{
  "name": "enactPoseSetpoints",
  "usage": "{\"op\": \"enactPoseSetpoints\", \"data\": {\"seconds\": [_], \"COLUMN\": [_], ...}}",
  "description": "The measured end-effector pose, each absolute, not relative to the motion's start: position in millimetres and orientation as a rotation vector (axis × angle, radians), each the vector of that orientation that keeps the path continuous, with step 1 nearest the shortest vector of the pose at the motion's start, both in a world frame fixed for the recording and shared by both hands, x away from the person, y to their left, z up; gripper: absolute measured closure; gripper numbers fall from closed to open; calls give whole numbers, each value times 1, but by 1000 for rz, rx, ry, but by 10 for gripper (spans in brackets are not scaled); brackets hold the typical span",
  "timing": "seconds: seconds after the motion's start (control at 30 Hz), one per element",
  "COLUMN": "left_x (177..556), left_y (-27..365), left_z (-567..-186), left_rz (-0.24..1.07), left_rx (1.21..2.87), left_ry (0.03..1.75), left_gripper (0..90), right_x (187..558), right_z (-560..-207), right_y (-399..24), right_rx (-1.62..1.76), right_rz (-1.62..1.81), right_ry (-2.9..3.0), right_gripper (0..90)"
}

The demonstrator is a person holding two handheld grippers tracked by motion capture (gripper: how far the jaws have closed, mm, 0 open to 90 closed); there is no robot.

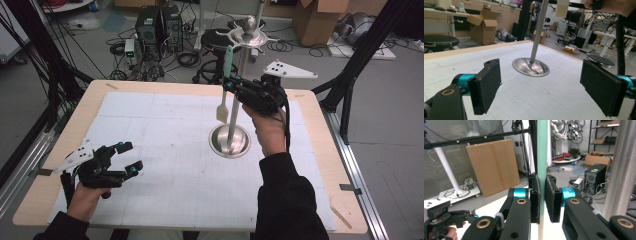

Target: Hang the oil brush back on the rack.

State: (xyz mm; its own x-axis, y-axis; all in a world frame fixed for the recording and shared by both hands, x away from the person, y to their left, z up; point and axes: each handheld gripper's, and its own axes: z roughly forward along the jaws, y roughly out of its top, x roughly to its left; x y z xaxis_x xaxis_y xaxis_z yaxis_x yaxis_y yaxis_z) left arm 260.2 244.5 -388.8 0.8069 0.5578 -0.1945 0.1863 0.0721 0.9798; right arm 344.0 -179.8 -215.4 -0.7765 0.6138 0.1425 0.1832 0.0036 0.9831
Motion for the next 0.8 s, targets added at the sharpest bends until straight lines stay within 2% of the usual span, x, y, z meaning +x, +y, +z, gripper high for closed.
{"op": "enactPoseSetpoints", "data": {"seconds": [0.27,0.43,0.63,0.73,0.8], "left_x": [260,260,261,261,262], "left_y": [245,248,251,252,252], "left_z": [-389,-389,-391,-391,-391], "left_rz": [308,324,336,342,344], "left_rx": [1493,1484,1480,1476,1475], "left_ry": [632,644,665,672,675], "left_gripper": [175,175,174,174,174], "right_x": [345,335,318,307,302], "right_z": [-219,-228,-267,-298,-313], "right_y": [-183,-186,-200,-217,-226], "right_rx": [857,879,866,869,878], "right_rz": [1800,1707,1579,1552,1543], "right_ry": [1949,1921,1957,1976,1978], "right_gripper": [811,521,333,268,259]}}
